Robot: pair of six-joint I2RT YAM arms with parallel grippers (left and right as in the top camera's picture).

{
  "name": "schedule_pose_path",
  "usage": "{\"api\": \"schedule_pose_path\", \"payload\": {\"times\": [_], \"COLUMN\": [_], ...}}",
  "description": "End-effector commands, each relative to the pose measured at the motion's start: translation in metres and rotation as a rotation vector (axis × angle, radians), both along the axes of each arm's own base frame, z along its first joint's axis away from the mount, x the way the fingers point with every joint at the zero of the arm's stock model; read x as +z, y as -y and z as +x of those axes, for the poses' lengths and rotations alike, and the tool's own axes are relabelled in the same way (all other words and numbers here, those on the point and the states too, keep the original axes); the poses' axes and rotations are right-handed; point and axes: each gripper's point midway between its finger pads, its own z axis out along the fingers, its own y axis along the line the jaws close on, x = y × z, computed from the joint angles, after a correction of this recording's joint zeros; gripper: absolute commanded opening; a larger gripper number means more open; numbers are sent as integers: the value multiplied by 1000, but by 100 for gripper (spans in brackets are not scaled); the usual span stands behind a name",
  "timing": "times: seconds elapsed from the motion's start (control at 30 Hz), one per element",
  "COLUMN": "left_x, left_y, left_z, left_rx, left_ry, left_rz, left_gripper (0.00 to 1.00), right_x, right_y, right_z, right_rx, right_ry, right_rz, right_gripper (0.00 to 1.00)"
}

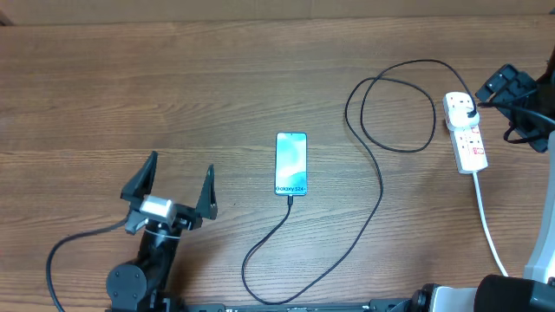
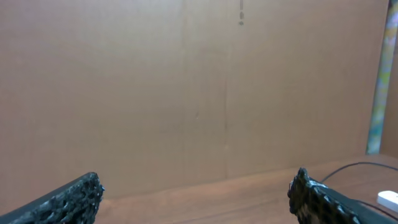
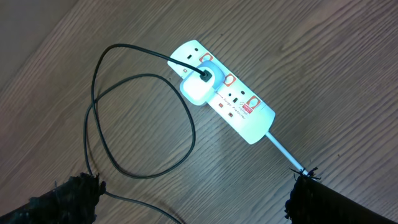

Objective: Plug charger to phone and switch on socket

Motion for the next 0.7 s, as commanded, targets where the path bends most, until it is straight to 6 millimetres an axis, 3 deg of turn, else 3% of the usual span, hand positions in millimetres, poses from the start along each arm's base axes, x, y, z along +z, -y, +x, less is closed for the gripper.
{"api": "schedule_pose_path", "payload": {"times": [0.0, 0.33, 0.67], "left_x": [-15, -19, -59], "left_y": [-3, -6, -12], "left_z": [-7, -15, -6], "left_rx": [16, 27, 63], "left_ry": [40, 49, -118], "left_rz": [17, 12, 24], "left_gripper": [99, 99, 99], "right_x": [1, 1, 1], "right_y": [1, 1, 1], "right_z": [-1, -1, -1], "right_rx": [-10, -9, -9], "right_ry": [3, 3, 3], "right_rz": [-6, -7, -7], "right_gripper": [100, 100, 100]}}
